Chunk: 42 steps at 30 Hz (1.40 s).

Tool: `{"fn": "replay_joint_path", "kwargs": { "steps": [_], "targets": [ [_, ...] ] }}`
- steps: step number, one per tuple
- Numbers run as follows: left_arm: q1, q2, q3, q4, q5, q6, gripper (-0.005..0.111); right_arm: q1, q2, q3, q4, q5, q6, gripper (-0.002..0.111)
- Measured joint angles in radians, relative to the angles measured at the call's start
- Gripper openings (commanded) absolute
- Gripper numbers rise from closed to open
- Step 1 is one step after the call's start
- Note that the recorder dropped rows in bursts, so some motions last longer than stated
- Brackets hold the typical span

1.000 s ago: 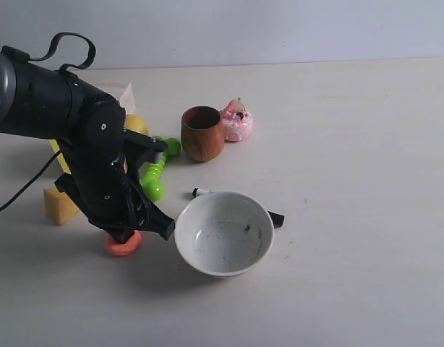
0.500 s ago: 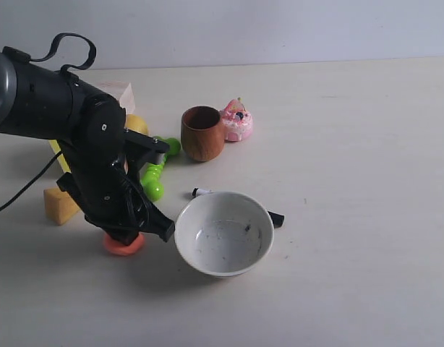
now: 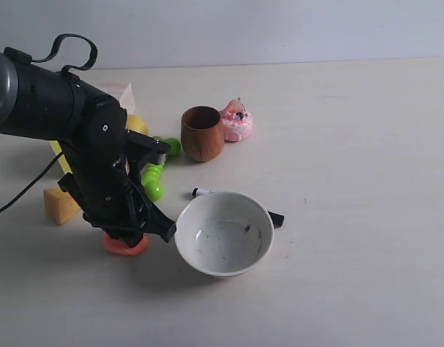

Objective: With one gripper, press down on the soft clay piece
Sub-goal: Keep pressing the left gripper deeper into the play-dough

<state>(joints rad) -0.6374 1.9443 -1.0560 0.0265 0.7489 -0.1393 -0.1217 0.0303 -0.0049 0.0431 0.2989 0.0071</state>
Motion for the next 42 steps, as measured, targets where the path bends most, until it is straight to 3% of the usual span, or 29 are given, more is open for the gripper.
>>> {"fn": "replay_joint_path", "kwargs": {
  "steps": [3,10,29,37,42],
  "targets": [
    [0.0,0.0,0.0,0.0,0.0,0.0,0.032,0.0,0.0,0.0,0.0,0.0,0.0,0.002],
    [0.0,0.001,0.0,0.004,0.0,0.0,0.01,0.0,0.0,0.0,0.0,0.0,0.0,0.002],
    [0.0,0.0,0.0,0.011,-0.006,0.0,0.009,0.0,0.0,0.0,0.0,0.0,0.0,0.002],
    [0.0,-0.004,0.002,0.011,-0.011,0.0,0.0,0.0,0.0,0.0,0.0,0.0,0.0,0.002],
    [0.0,-0.006,0.002,0.011,-0.013,0.0,0.0,0.0,0.0,0.0,0.0,0.0,0.0,0.002]
  ]
}}
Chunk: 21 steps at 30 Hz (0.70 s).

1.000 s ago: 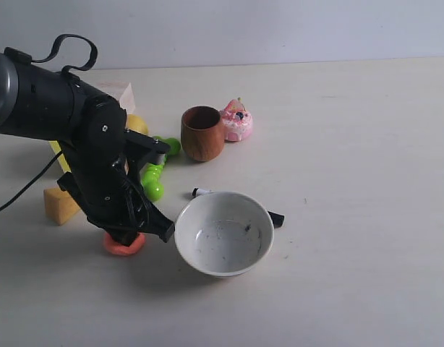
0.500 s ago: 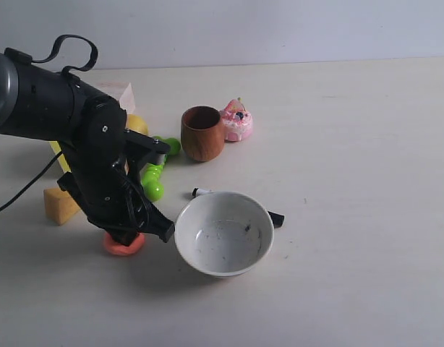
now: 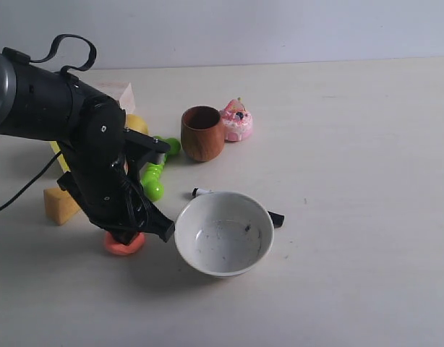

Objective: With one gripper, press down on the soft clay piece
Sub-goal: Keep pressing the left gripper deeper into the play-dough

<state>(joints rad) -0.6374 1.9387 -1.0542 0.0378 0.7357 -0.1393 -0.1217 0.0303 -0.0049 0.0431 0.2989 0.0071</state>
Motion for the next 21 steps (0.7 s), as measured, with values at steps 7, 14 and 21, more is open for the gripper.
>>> {"fn": "replay_joint_path", "kwargs": {
  "steps": [7,14,21],
  "targets": [
    [0.0,0.0,0.0,0.0,0.0,0.0,0.0,0.0,0.0,0.0,0.0,0.0,0.0,0.002],
    [0.0,-0.045,0.004,0.0,0.0,0.0,0.0,0.0,0.0,0.0,0.0,0.0,0.0,0.002],
    [0.0,-0.061,0.004,0.002,-0.004,0.0,0.0,0.0,0.0,0.0,0.0,0.0,0.0,0.002]
  ]
}}
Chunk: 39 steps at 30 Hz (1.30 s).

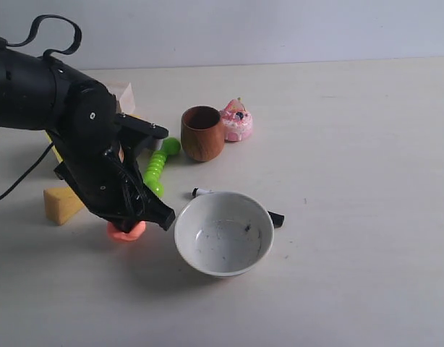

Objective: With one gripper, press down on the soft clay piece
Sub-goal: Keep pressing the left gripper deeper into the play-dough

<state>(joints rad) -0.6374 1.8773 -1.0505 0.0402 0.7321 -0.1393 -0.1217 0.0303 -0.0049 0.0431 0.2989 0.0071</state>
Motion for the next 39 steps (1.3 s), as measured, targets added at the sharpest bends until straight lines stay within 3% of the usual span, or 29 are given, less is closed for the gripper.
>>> {"fn": "replay_joint_path", "kwargs": {
  "steps": [10,16,24,30,39],
  "targets": [
    [0.0,0.034,0.0,0.026,-0.008,0.0,0.002,0.0,0.0,0.0,0.0,0.0,0.0,0.002],
    [0.0,0.034,0.0,0.028,-0.008,0.0,0.03,0.0,0.0,0.0,0.0,0.0,0.0,0.002],
    [0.0,0.034,0.0,0.028,-0.008,0.0,0.027,0.0,0.0,0.0,0.0,0.0,0.0,0.002],
    [0.0,0.034,0.0,0.03,-0.008,0.0,0.0,0.0,0.0,0.0,0.0,0.0,0.0,0.002],
    [0.0,0.034,0.0,0.03,-0.008,0.0,0.0,0.0,0.0,0.0,0.0,0.0,0.0,0.002]
  ]
}}
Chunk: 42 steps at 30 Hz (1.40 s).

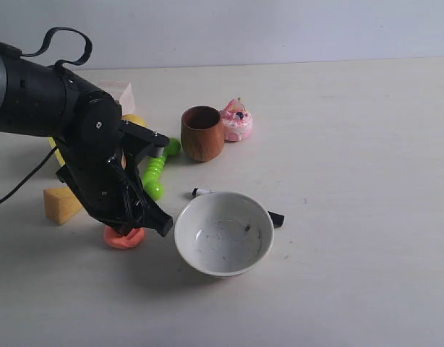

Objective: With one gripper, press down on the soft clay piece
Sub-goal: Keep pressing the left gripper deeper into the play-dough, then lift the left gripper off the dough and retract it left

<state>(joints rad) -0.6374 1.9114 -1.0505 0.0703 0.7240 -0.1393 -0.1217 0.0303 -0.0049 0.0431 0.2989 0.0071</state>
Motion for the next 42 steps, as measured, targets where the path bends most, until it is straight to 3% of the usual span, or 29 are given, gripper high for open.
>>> {"fn": "replay_joint_path", "kwargs": {
  "steps": [13,19,26,42],
  "targets": [
    [0.0,-0.065,0.0,0.0,0.0,-0.036,0.0,0.0,0.0,0.0,0.0,0.0,0.0,0.002],
    [0.0,-0.144,0.071,0.0,-0.133,-0.113,0.0,0.0,0.0,0.0,0.0,0.0,0.0,0.002],
    [0.0,-0.339,0.22,0.0,-0.301,-0.15,0.0,0.0,0.0,0.0,0.0,0.0,0.0,0.002],
    [0.0,-0.855,0.339,0.09,-0.354,-0.168,0.0,0.0,0.0,0.0,0.0,0.0,0.0,0.002]
  ]
}}
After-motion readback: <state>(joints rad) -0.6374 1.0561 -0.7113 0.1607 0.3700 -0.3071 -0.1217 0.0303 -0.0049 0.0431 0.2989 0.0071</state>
